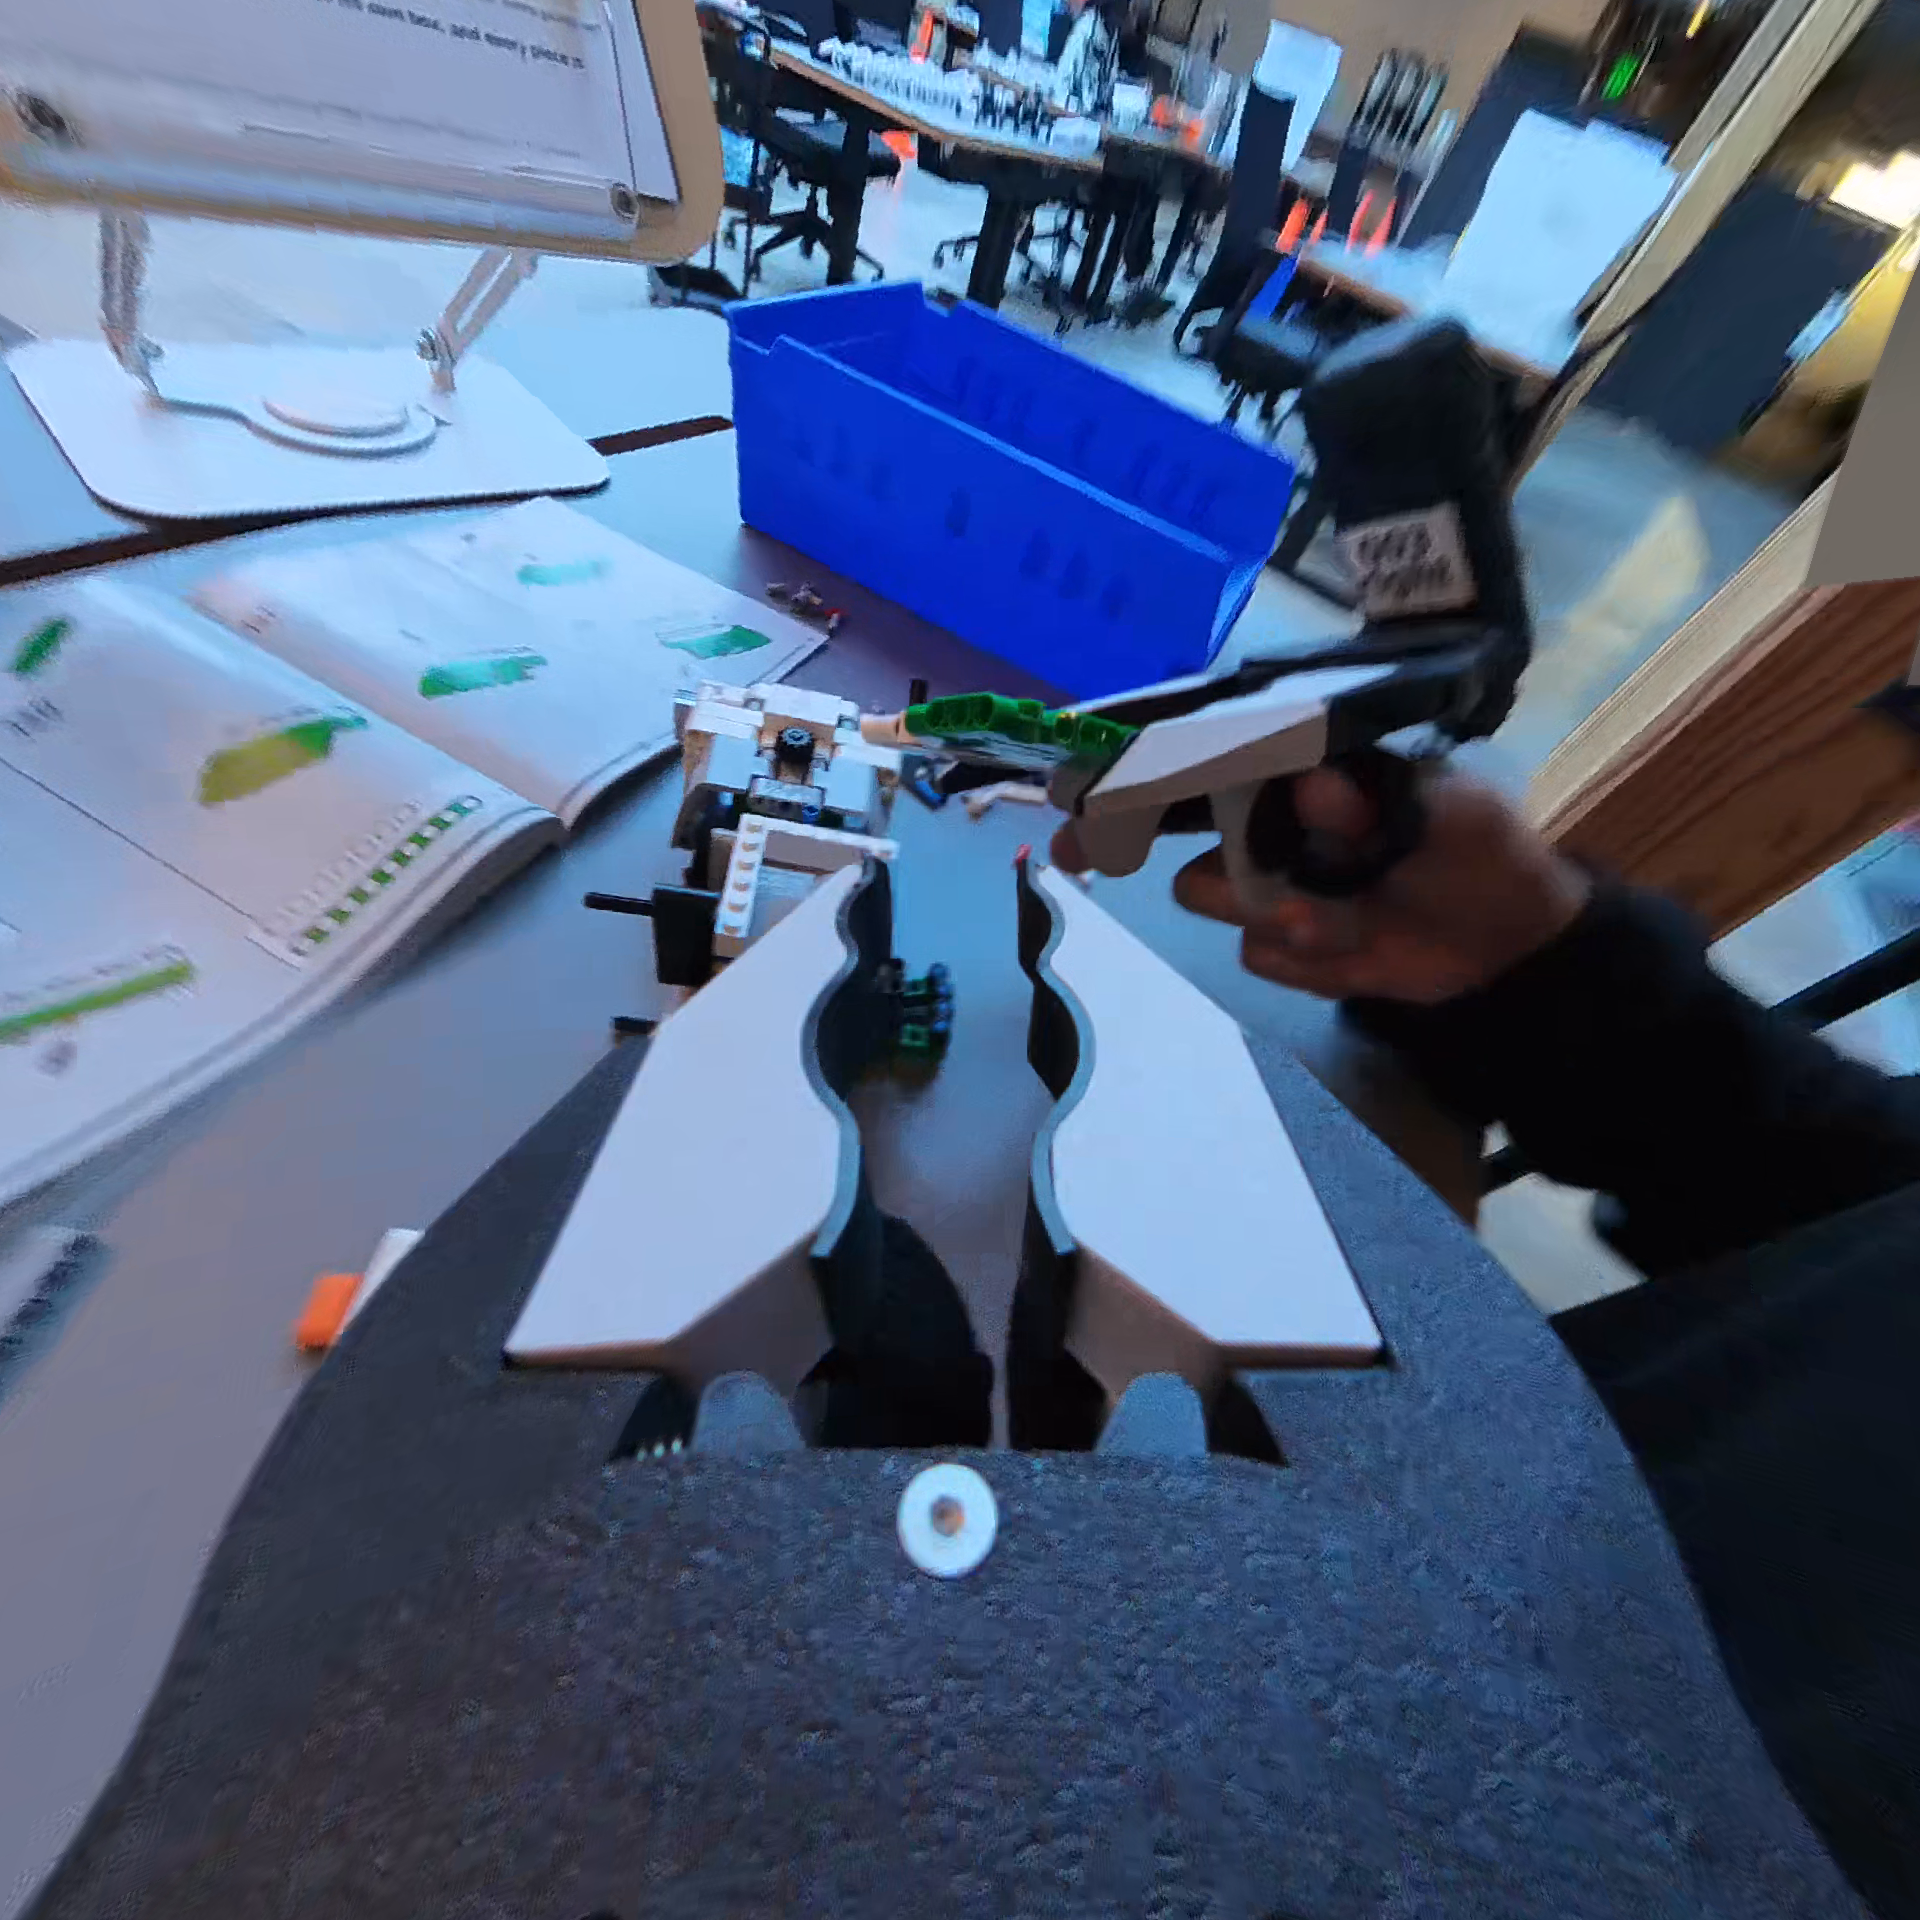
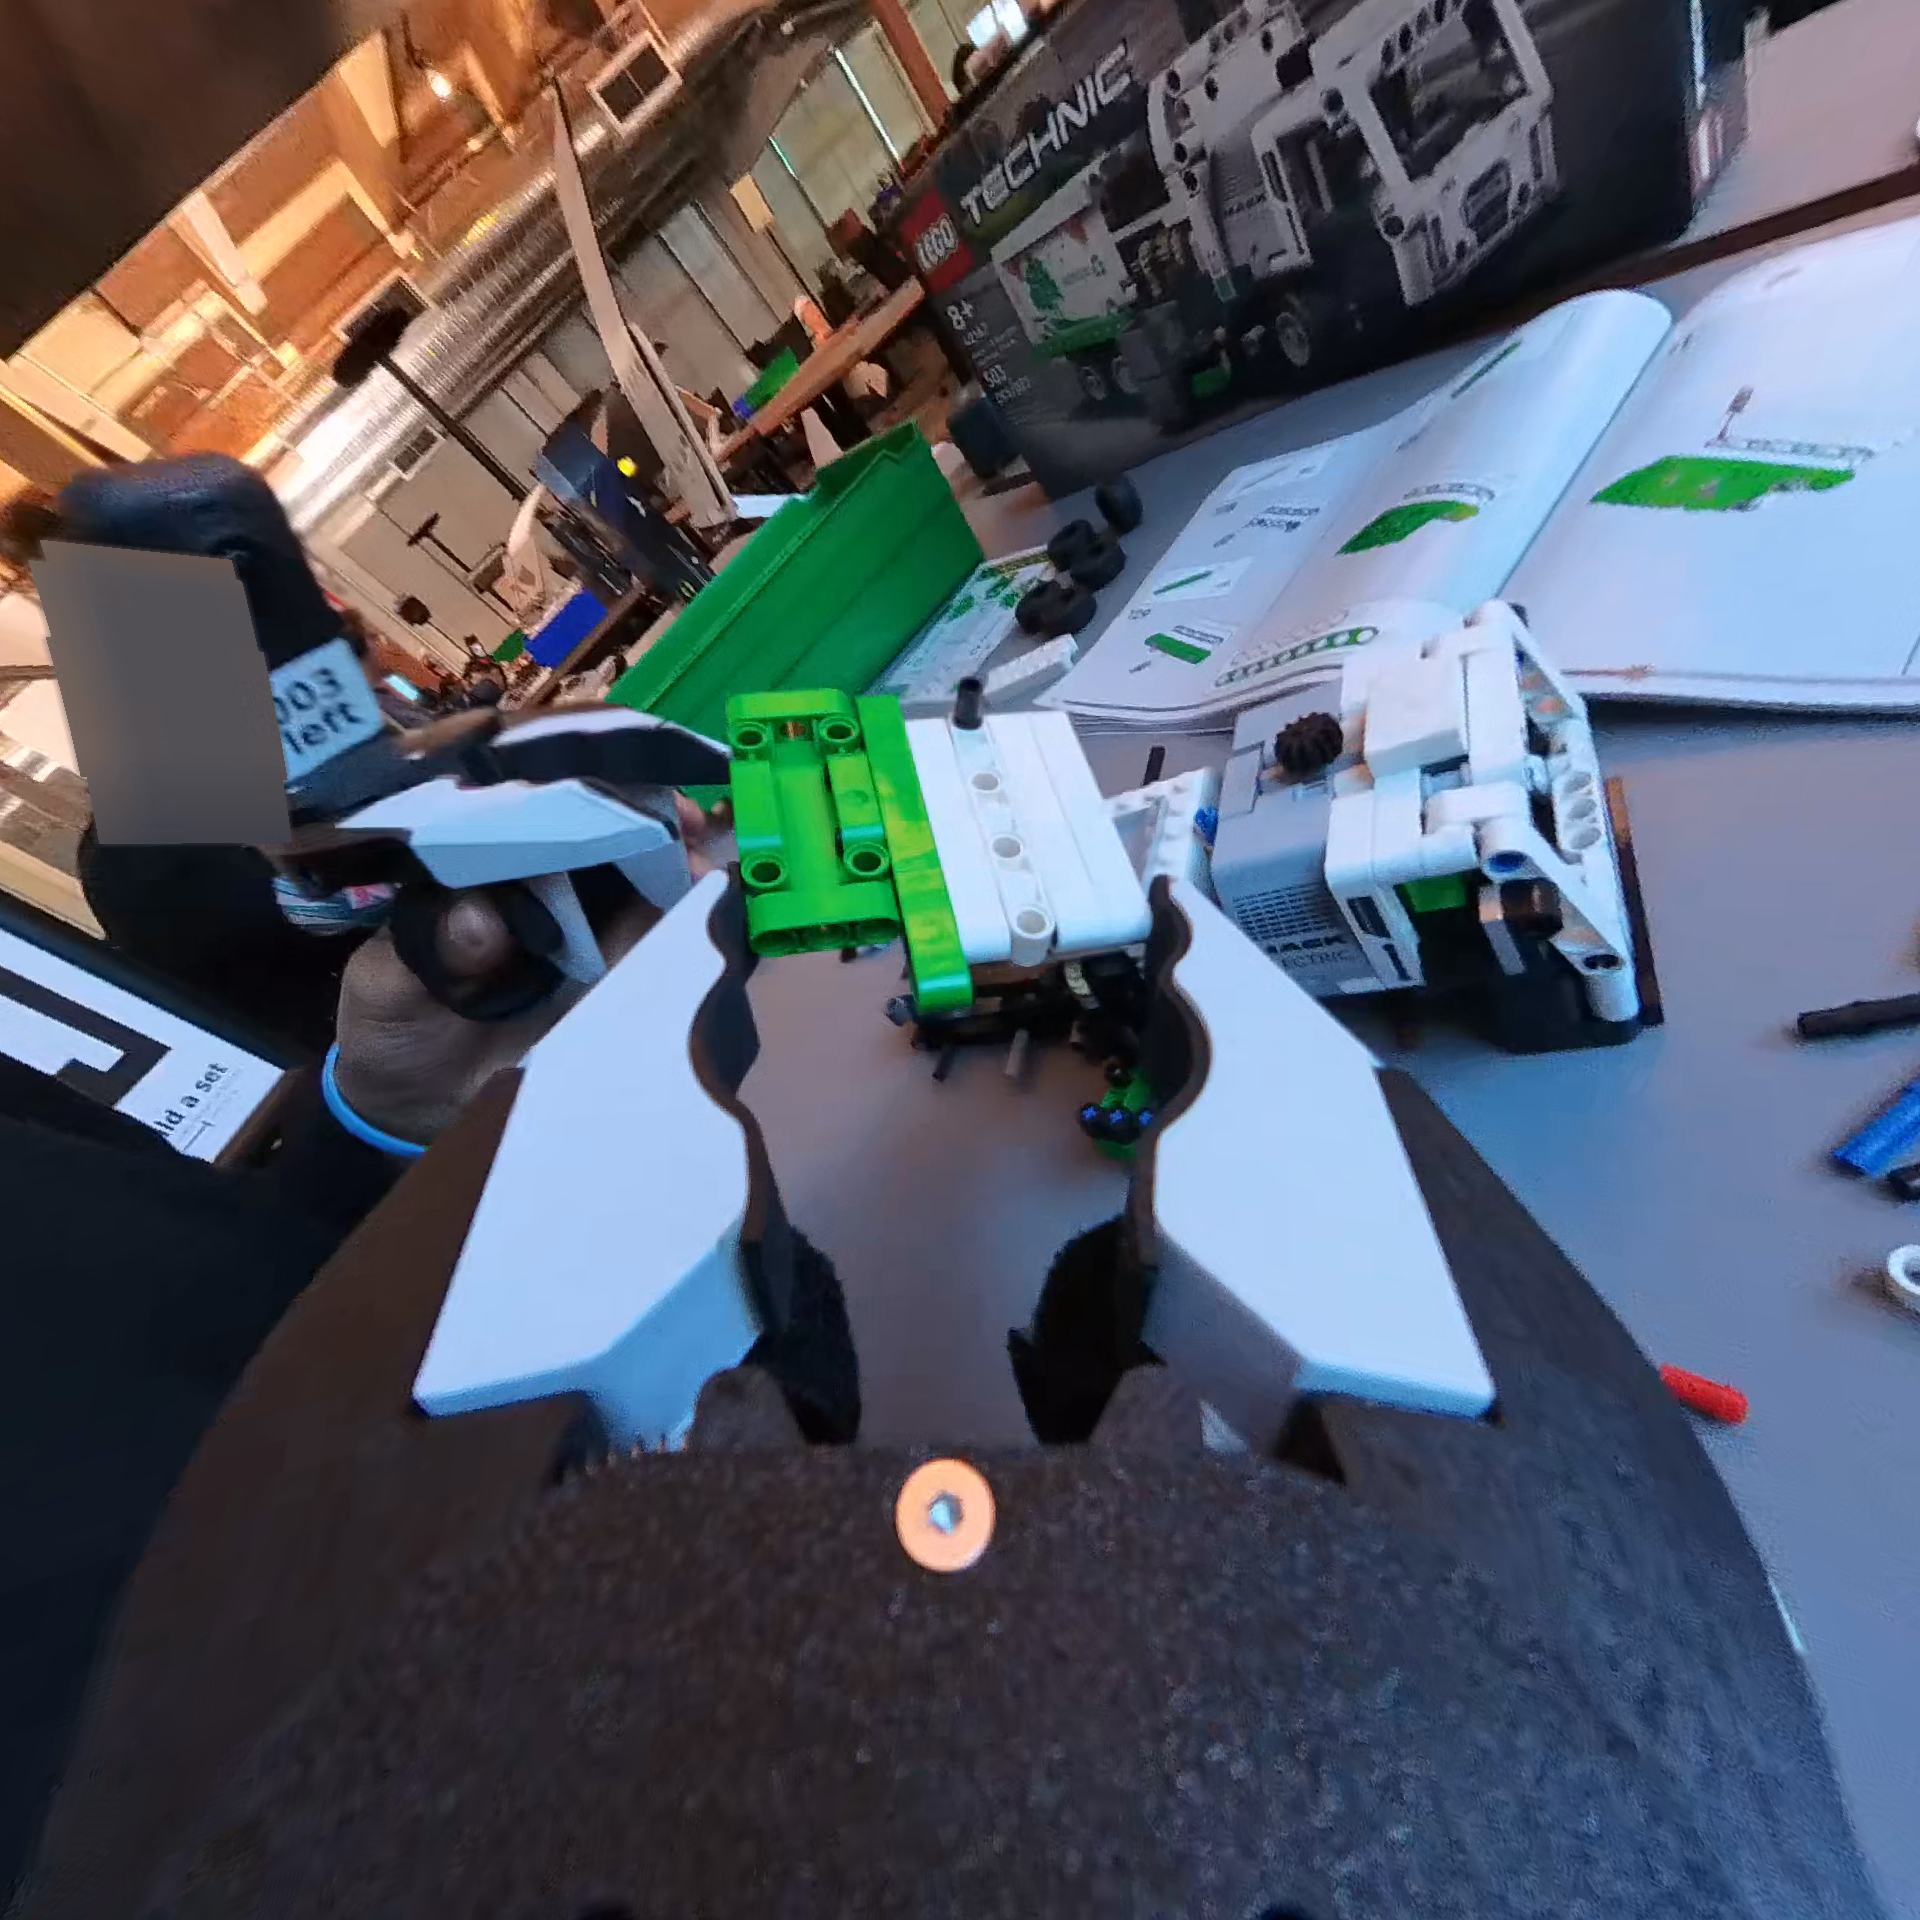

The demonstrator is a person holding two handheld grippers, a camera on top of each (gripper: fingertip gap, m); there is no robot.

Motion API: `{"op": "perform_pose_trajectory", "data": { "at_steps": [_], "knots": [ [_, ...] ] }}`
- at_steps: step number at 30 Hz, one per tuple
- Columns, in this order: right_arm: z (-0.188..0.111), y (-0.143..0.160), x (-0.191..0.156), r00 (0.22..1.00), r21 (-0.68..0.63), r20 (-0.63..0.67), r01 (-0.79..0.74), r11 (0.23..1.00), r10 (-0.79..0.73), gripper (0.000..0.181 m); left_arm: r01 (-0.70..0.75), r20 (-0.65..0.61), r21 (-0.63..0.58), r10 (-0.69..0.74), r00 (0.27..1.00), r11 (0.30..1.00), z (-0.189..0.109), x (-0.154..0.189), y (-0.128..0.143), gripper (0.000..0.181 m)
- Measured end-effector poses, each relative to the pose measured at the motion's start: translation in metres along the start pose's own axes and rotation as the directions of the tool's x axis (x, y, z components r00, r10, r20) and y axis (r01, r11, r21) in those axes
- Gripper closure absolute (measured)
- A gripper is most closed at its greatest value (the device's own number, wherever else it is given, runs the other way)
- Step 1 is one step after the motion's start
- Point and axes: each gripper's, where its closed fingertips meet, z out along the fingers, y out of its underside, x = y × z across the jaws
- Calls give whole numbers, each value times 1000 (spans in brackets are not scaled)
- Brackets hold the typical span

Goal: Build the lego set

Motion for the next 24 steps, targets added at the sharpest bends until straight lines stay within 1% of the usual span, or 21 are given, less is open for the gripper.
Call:
{"op": "perform_pose_trajectory", "data": {
  "at_steps": [3, 5, 7, 9, 11, 12, 14, 17, 18, 20, 24],
  "knots": [
    [2, 7, 1, 1000, -51, -26, 10, 999, -11, 107, -139, 53, -68, 143, 988, 988, 5, -6, 8, 157],
    [3, 8, -2, 1000, -61, -19, 0, 998, -1, 107, -235, 70, -88, 242, 968, 968, 10, -6, 10, 155],
    [3, 8, -6, 1000, -64, -12, -13, 998, 12, 107, -375, 120, -122, 389, 913, 919, 16, -8, 13, 150],
    [4, 8, -6, 1000, -63, -20, -17, 998, 16, 107, -512, 178, -148, 532, 828, 846, 22, -8, 14, 143],
    [5, 9, -5, 999, -63, -26, -37, 997, 36, 107, -593, 209, -139, 609, 765, 793, 29, -1, 15, 134],
    [5, 10, -6, 999, -62, -21, -50, 997, 48, 107, -610, 215, -127, 622, 753, 782, 32, 3, 15, 130],
    [7, 12, -9, 998, -66, -9, -70, 995, 69, 107, -614, 231, -105, 619, 750, 783, 38, 10, 15, 122],
    [9, 14, -8, 998, -71, -18, -69, 995, 68, 107, -606, 288, -80, 600, 746, 791, 40, 9, 9, 121],
    [10, 15, -7, 998, -76, -25, -68, 995, 66, 107, -606, 296, -74, 598, 745, 792, 41, 9, 8, 118],
    [10, 18, -2, 997, -90, -60, -47, 995, 41, 107, -603, 325, -57, 586, 742, 795, 39, 8, 3, 117],
    [11, 18, -2, 997, -91, -63, -42, 995, 36, 107, -603, 324, -65, 589, 741, 795, 40, 7, 3, 118]
  ]
}}
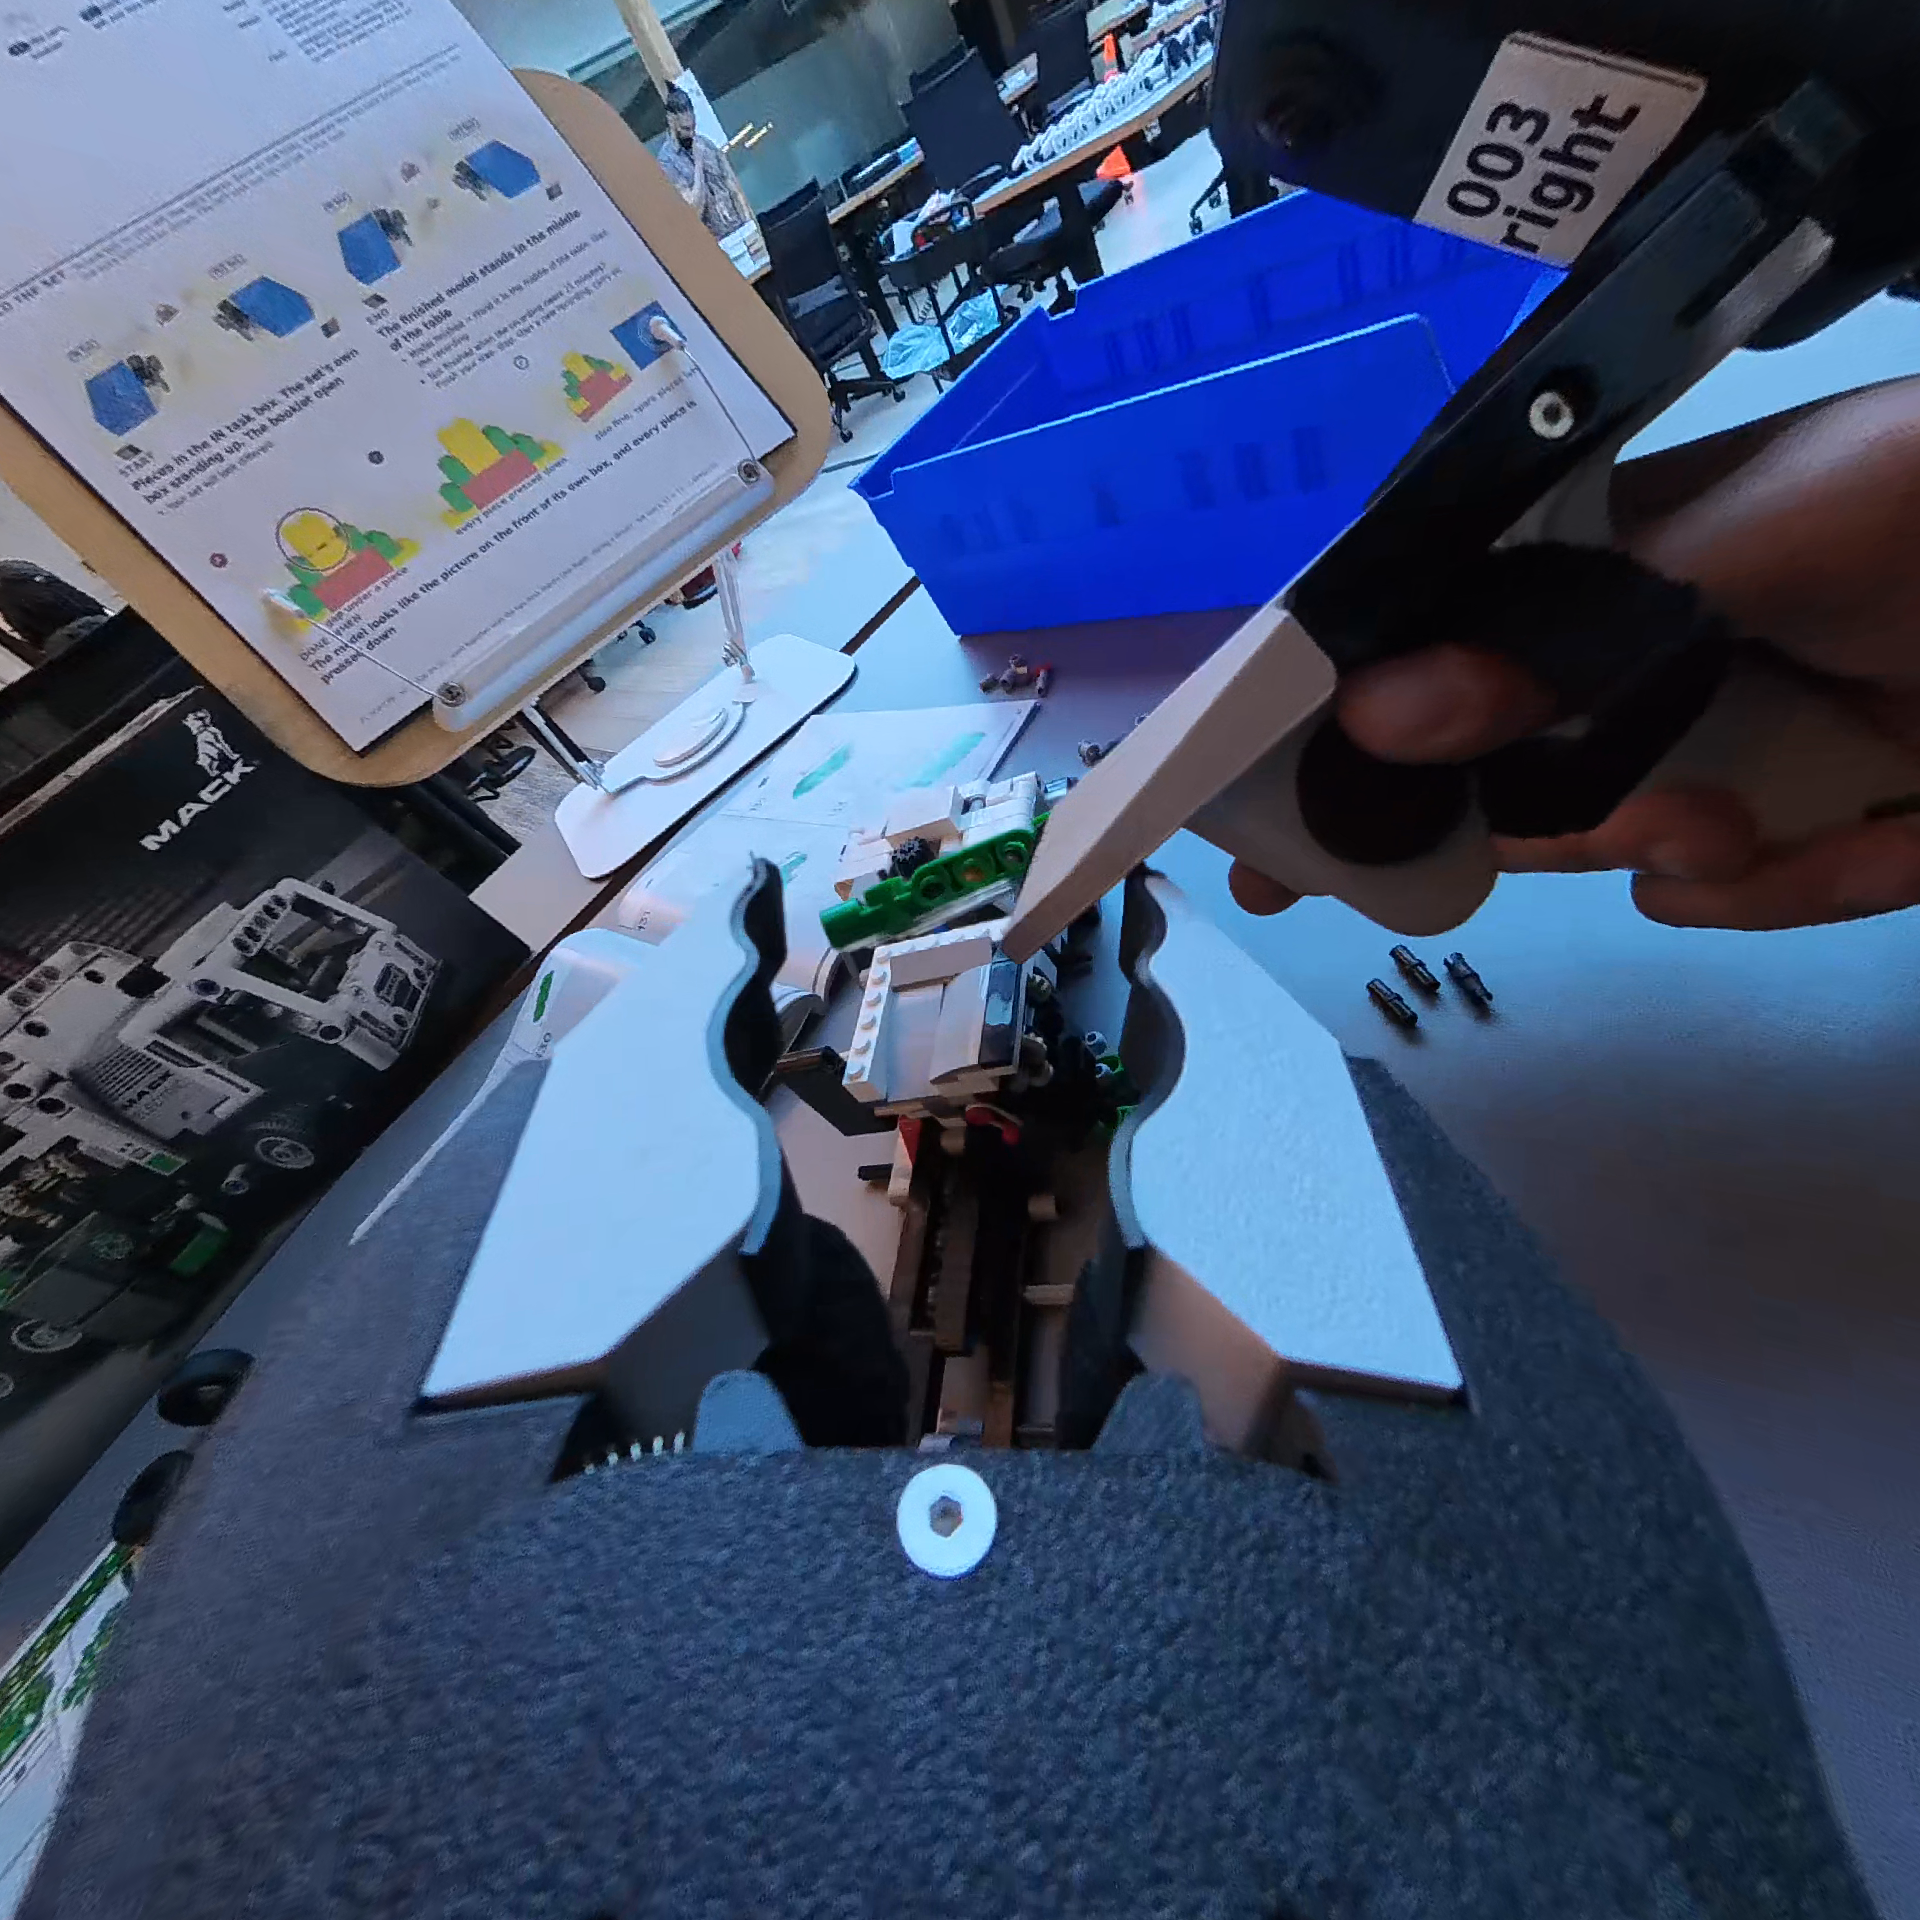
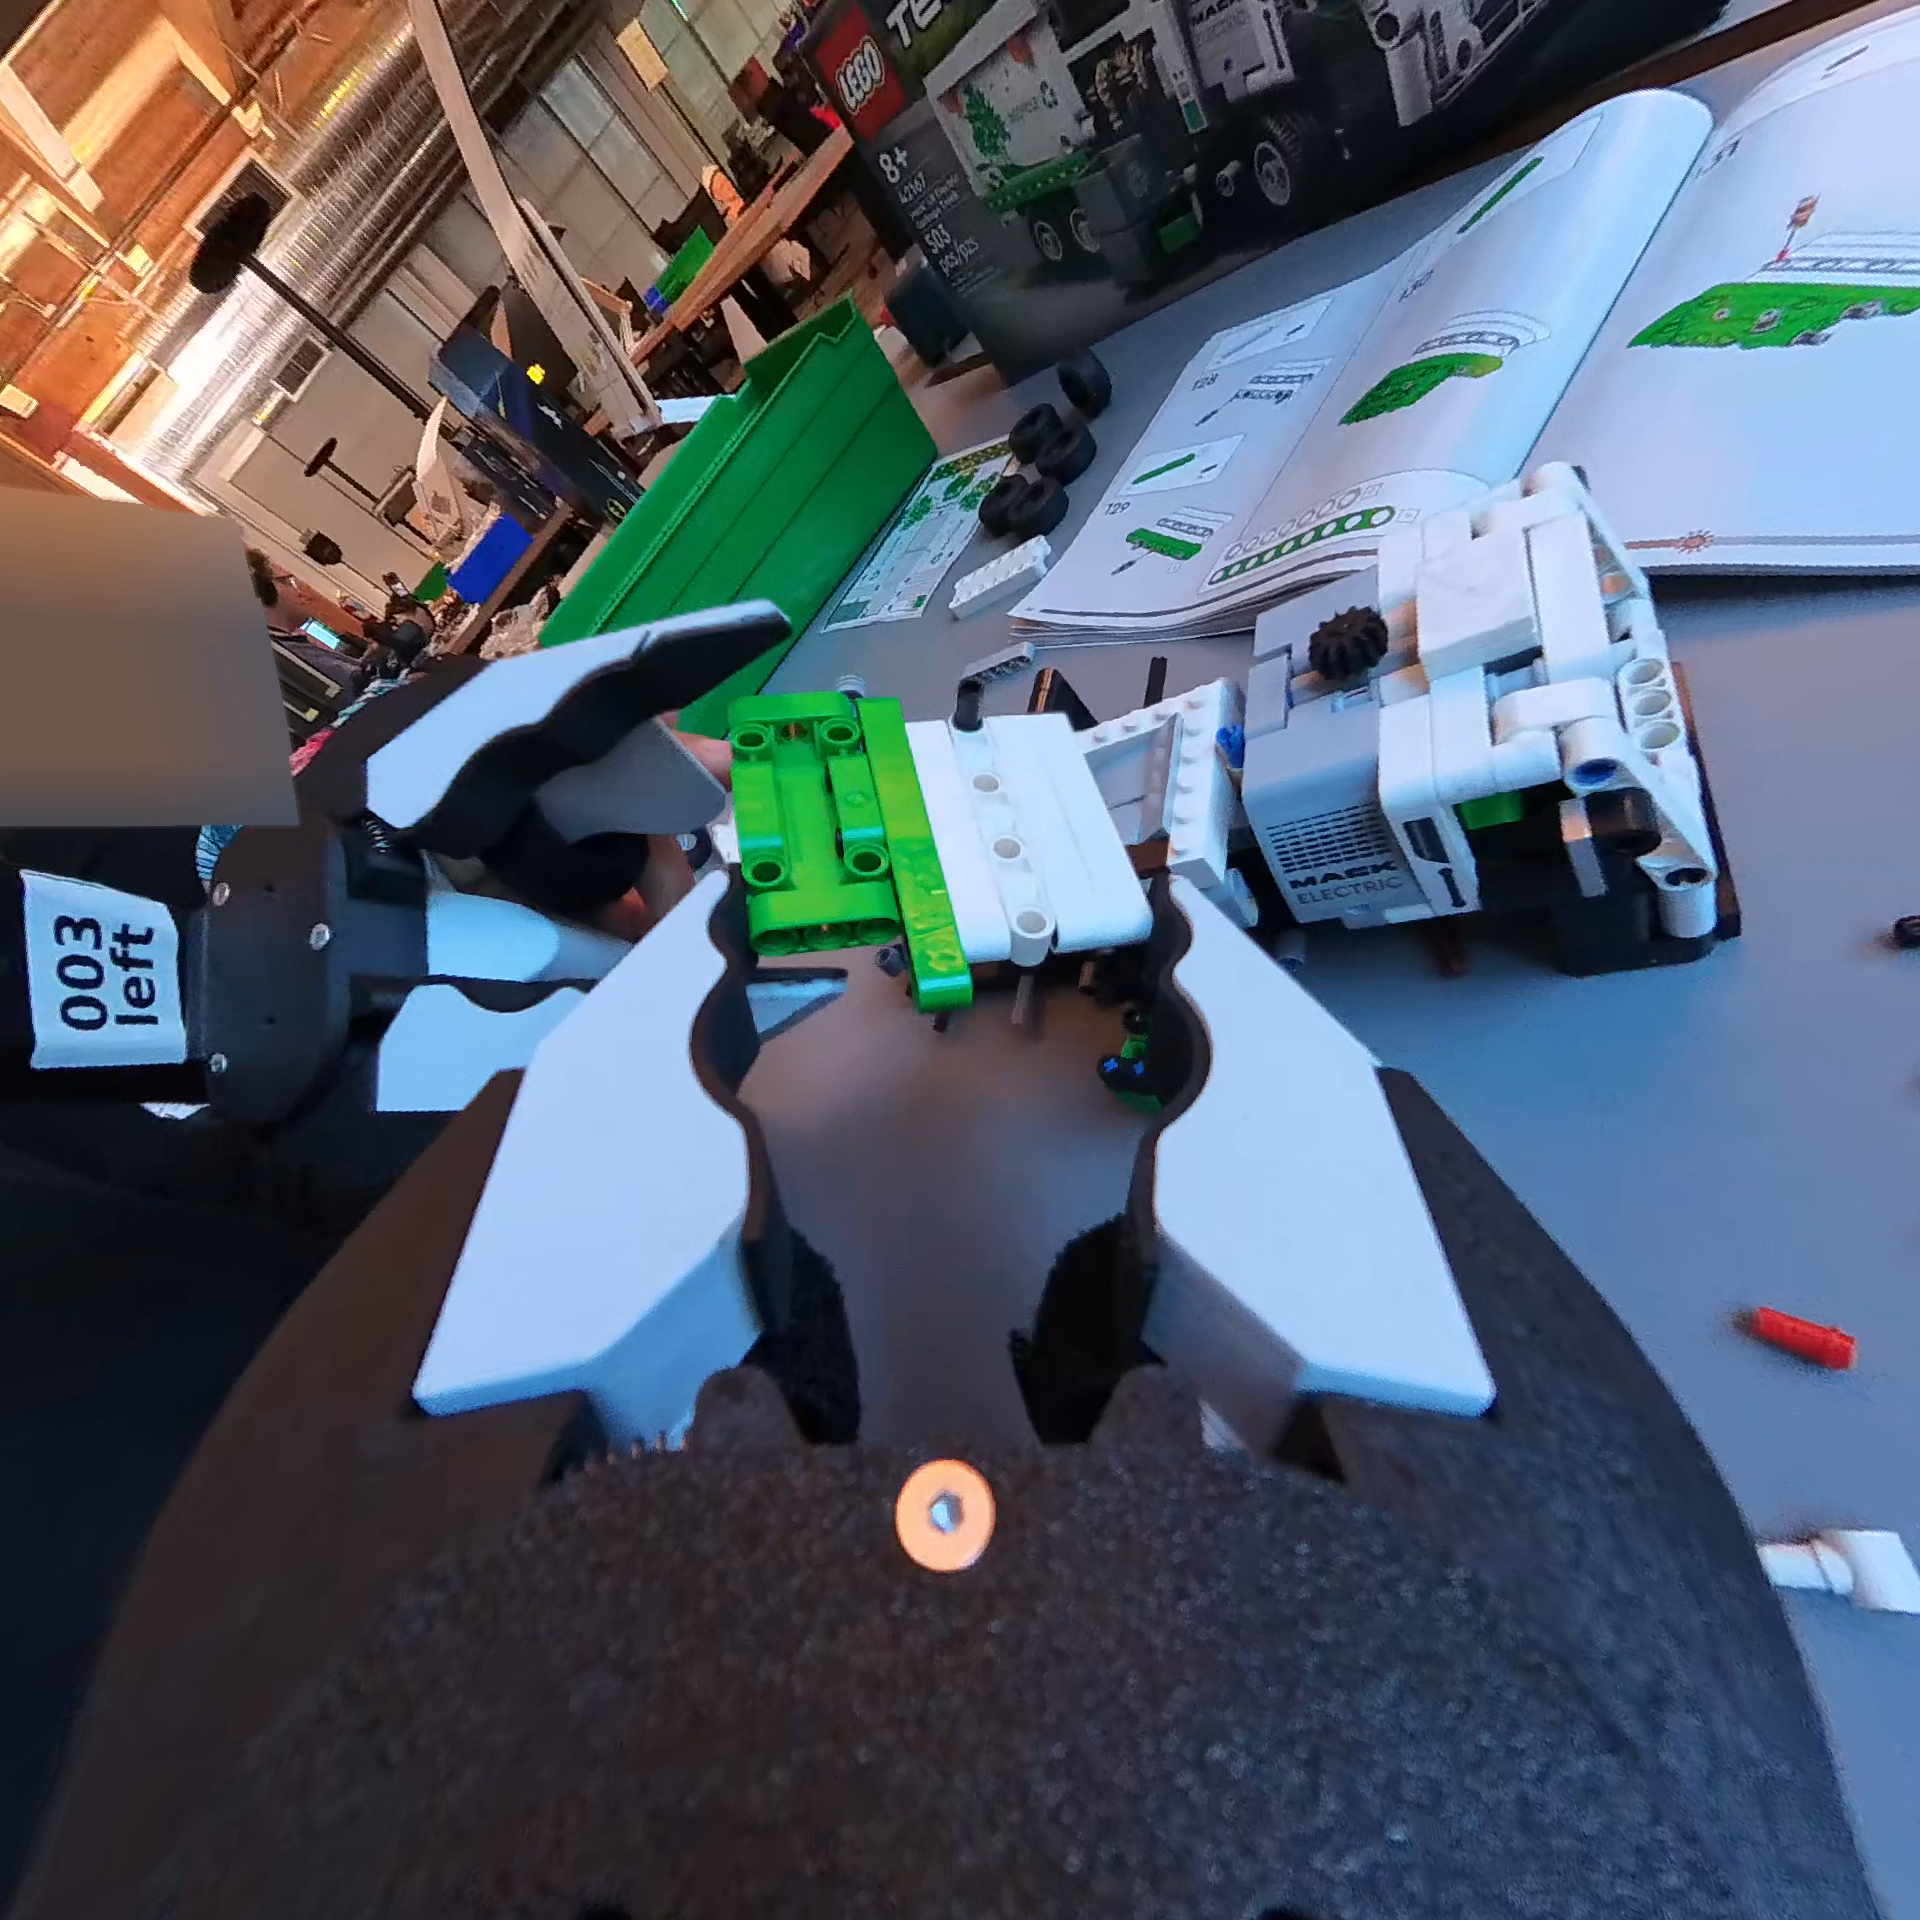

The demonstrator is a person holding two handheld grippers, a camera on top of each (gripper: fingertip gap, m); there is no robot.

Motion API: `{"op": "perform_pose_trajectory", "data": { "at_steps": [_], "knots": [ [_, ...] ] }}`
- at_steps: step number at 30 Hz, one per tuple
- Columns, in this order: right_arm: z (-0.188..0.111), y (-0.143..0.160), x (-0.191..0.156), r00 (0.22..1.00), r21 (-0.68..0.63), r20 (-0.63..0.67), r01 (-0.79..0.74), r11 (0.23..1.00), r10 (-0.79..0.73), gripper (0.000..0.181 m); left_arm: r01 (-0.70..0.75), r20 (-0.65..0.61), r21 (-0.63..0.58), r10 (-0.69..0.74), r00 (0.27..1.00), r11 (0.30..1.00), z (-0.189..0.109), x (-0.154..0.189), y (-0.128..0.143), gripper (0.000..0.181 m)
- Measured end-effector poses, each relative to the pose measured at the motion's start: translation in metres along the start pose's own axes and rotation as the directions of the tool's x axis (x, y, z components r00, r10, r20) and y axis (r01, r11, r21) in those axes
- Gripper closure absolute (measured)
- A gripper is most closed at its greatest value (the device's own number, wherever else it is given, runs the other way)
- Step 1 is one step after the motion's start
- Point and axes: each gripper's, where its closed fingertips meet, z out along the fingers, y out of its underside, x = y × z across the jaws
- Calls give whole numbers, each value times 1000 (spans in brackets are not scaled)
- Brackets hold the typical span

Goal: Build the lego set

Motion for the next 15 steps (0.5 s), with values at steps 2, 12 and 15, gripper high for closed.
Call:
{"op": "perform_pose_trajectory", "data": {
  "at_steps": [2, 12, 15],
  "knots": [
    [0, 2, 1, 1000, -11, -6, 9, 1000, -9, 107, -15, -16, -7, 15, 1000, 1000, 1, 3, 2, 122],
    [-14, -17, 0, 943, 53, -135, 312, 949, -303, 107, 334, -208, -53, -338, 918, 941, -12, -7, 8, 148],
    [-17, -23, -4, 896, 93, -173, 429, 899, -410, 107, 699, -416, -145, -684, 599, 700, -19, -11, -9, 155]
  ]
}}
